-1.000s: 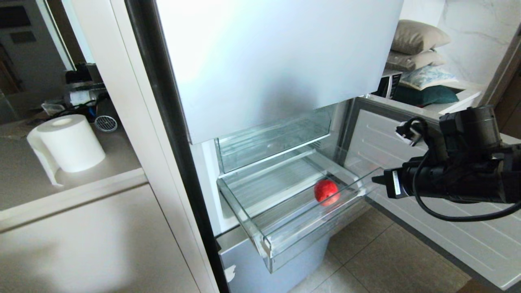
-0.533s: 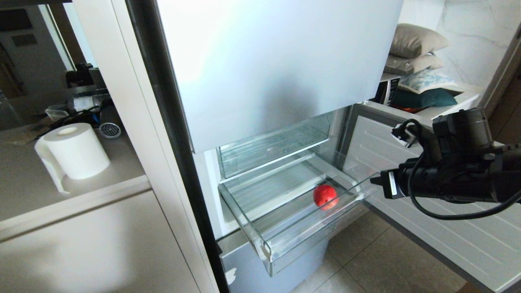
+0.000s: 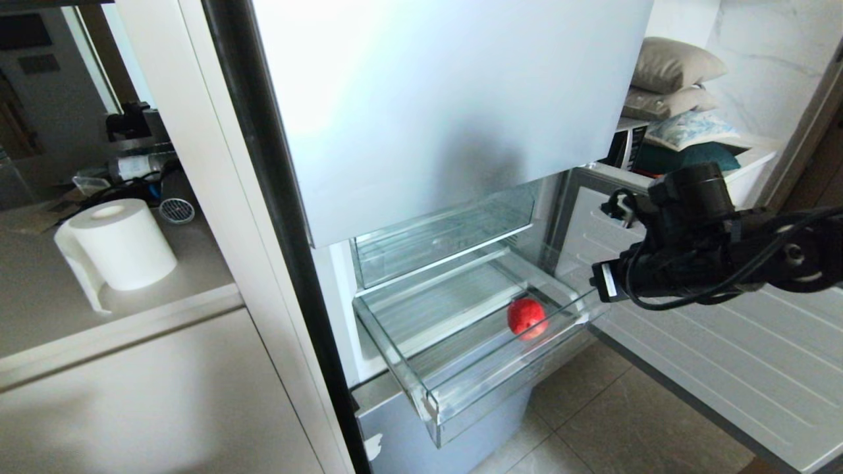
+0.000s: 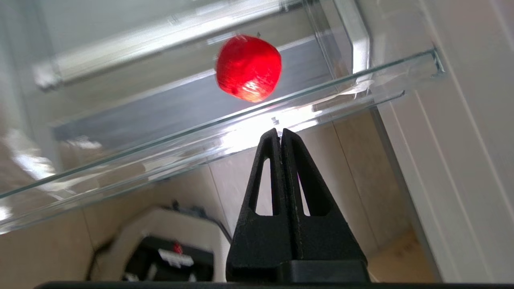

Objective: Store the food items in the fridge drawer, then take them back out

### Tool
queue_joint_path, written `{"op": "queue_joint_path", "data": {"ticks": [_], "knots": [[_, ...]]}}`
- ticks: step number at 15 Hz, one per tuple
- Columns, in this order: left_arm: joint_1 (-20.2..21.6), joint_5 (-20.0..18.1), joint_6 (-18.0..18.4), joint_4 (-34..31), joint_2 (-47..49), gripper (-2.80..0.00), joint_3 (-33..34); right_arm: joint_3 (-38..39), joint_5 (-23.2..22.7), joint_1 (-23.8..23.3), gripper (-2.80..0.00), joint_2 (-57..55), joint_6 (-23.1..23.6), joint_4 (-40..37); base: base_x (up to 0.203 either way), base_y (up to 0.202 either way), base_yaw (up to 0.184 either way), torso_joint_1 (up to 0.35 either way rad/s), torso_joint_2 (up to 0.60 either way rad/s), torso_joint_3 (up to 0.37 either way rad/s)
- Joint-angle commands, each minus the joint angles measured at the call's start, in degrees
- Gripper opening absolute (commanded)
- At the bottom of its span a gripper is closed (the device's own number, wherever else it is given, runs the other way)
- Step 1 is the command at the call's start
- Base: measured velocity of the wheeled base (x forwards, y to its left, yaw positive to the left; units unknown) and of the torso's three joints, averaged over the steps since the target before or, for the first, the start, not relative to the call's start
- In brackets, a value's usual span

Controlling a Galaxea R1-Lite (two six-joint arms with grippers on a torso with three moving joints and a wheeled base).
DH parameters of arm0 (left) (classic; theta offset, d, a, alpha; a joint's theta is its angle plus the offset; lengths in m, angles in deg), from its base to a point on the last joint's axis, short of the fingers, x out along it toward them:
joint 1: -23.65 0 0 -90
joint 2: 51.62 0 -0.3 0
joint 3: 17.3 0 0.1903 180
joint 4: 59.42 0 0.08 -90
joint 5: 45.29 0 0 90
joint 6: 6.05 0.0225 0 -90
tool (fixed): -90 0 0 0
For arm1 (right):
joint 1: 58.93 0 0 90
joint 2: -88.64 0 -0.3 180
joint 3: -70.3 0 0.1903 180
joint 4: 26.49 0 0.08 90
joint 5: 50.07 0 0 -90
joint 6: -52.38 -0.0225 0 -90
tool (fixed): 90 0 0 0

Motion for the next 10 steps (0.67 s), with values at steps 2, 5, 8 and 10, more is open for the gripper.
{"op": "queue_joint_path", "data": {"ticks": [2, 5, 8, 10], "knots": [[0.0, 0.0, 0.1, 0.0, 0.1, -2.80, 0.0, -12.4, 0.0, -0.8, -2.80, -13.1, 2.0, -6.2, 0.000, 0.000, 0.000, 0.000, 0.00, 0.000], [0.0, 0.0, 0.0, -0.1, 0.1, -2.80, 0.0, -21.5, -0.2, -1.9, -2.80, -20.4, 2.3, -11.3, 0.000, 0.000, 0.000, 0.000, 0.00, 0.000], [0.0, 0.0, 0.0, 0.0, 0.1, -2.80, 0.0, -29.6, -1.2, -2.8, -2.80, -26.1, 2.5, -11.9, 0.000, 0.000, 0.000, 0.000, 0.00, 0.000], [0.0, 0.0, 0.0, -0.1, 0.1, -2.80, 0.0, -34.8, -1.4, -2.9, 0.00, -29.2, 2.7, -12.3, 0.000, 0.000, 0.000, 0.000, 0.00, 0.000]]}}
